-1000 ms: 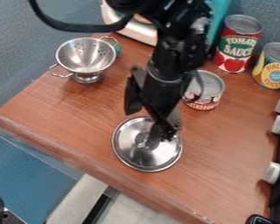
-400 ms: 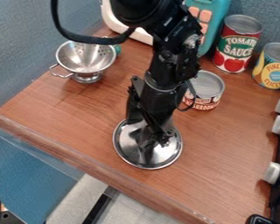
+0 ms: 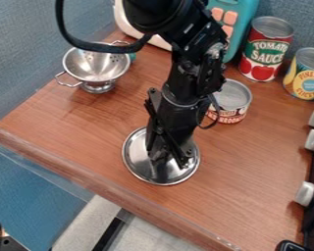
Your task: Take the cover of the silver pot and put it on the silver pot
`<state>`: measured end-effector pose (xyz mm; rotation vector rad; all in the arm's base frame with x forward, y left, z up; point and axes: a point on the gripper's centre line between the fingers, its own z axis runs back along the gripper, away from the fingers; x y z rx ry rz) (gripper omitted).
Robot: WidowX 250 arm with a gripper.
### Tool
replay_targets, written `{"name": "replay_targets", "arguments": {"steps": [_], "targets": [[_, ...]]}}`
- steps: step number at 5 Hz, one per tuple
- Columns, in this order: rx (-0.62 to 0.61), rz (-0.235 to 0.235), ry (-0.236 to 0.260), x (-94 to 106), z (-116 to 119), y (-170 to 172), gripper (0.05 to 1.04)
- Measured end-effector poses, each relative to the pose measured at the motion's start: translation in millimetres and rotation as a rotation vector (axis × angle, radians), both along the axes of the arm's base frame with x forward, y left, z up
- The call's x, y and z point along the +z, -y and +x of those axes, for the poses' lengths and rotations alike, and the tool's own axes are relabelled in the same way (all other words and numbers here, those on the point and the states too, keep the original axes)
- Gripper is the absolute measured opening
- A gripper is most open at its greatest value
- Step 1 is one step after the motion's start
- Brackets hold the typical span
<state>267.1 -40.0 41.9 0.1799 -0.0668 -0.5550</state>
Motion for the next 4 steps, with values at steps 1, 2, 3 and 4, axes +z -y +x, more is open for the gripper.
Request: {"name": "replay_targets", "arguments": {"steps": [1, 2, 3, 4], "targets": [[0.023, -0.026, 0.010, 6.4, 1, -6, 0.058], [0.017, -0.039, 0.020, 16.6, 3, -6, 0.051], [0.097, -0.107, 0.077, 43.9, 14, -27, 0.051], [0.193, -0.170, 0.142, 75.2, 27, -53, 0.051]]}}
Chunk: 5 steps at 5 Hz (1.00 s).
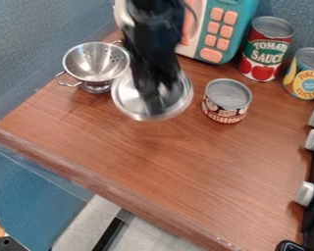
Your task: Take the cover of the silver pot and put it on the silver pot
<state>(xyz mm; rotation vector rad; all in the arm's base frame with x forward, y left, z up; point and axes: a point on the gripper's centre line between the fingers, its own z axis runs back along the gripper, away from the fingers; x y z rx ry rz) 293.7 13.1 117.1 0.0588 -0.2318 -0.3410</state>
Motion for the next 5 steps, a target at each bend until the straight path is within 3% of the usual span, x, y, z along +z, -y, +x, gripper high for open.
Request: {"name": "replay_targets", "arguments": {"steps": [1, 2, 3, 5], "targets": [[0.112, -0.020, 0.035, 19.4, 8, -34, 0.051], [0.208, -0.010, 0.045, 22.4, 17, -65, 0.051], [0.295, 0.023, 0.007, 10.1, 25, -99, 0.051], [0.357, 0.033, -0.068, -14.7, 26, -118, 0.051]]}}
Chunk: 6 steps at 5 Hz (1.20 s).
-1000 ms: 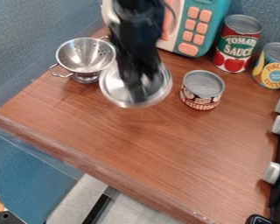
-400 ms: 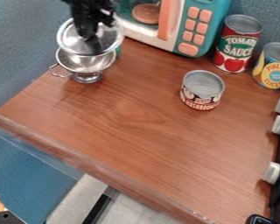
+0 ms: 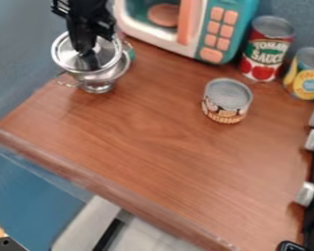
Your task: Take the cover of the silver pot and put it on the silver pot
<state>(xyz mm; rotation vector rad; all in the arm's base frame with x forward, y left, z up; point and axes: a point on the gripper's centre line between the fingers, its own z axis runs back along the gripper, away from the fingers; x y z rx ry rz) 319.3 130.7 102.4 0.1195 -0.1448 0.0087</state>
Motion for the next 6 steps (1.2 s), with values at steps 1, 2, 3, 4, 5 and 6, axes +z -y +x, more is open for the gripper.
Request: {"name": "replay_targets", "arguments": {"steps": [1, 2, 3, 4, 5, 6], "targets": [[0.000, 0.001, -0.041, -13.3, -1, -2, 0.051], [-0.005, -0.004, -0.052, -16.7, 3, -3, 0.066], [-0.055, -0.038, -0.058, -20.5, 10, 0, 0.201], [-0.066, -0.036, -0.060, -20.5, 10, 0, 0.450], [-0.073, -0.035, -0.062, -20.2, 10, 1, 0.780], [-0.086, -0.040, -0.060, -20.0, 12, 5, 1.000]]}}
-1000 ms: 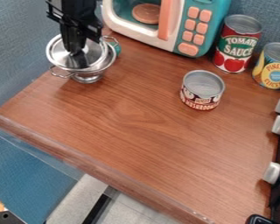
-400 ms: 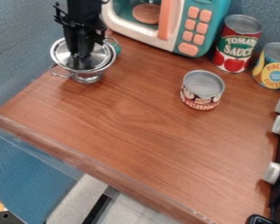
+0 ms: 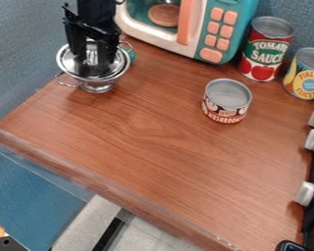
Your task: Take the cover of the silver pot and put it on the silver pot
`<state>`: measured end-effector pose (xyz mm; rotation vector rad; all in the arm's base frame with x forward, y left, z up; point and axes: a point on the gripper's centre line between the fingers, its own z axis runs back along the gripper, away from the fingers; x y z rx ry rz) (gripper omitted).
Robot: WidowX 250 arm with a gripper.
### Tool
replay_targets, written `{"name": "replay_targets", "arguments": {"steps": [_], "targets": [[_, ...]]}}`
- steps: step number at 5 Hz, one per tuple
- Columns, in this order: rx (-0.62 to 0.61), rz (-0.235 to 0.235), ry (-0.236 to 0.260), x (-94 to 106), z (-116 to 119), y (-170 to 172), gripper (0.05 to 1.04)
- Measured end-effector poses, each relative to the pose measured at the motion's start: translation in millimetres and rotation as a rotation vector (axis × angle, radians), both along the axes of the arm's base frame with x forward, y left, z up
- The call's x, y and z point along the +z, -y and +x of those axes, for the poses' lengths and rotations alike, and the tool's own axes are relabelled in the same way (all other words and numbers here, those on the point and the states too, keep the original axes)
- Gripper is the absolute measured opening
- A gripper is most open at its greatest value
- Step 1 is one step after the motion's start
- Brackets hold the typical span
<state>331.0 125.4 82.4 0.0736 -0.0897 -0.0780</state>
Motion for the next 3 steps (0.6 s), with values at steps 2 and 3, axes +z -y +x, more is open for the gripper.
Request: {"name": "replay_targets", "arguments": {"steps": [2, 3], "targets": [[-0.033, 0.010, 0.093, 40.3, 0, 8, 1.001], [-0.073, 0.152, 0.062, 47.6, 1, 11, 1.001]]}}
